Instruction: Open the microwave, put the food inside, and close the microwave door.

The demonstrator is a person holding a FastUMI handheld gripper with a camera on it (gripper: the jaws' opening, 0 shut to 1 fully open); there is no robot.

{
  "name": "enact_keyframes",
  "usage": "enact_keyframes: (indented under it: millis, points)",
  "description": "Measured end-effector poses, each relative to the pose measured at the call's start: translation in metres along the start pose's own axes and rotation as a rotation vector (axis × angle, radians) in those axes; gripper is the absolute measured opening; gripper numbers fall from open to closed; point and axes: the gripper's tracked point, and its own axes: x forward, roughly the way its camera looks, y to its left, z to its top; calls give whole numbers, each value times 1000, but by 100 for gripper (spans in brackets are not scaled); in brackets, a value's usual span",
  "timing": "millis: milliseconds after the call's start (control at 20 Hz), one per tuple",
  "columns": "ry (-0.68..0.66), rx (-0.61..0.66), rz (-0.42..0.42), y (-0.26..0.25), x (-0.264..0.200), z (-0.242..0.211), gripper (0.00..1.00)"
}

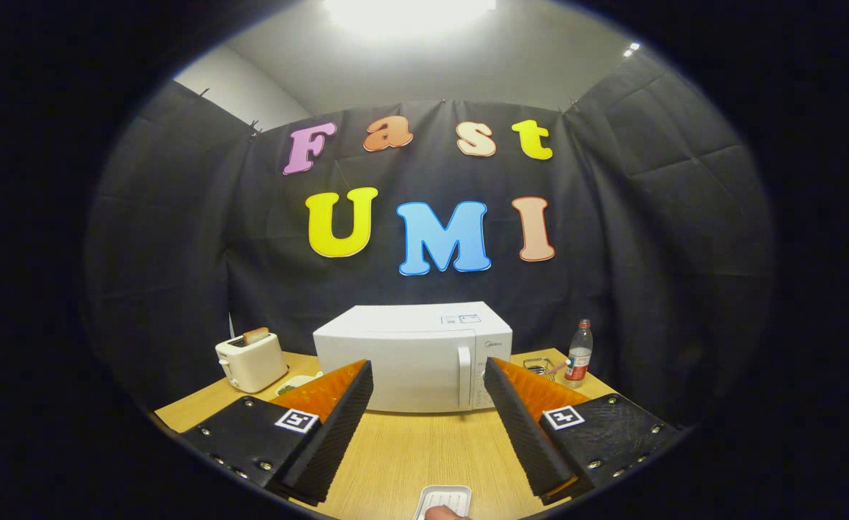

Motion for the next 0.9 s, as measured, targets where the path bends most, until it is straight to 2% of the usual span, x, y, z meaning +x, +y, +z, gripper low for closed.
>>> enact_keyframes:
  millis: [500,900]
  points:
    - [-32,-40,68,29,-2,17,97]
    - [-6,-37,84,38,0,10,97]
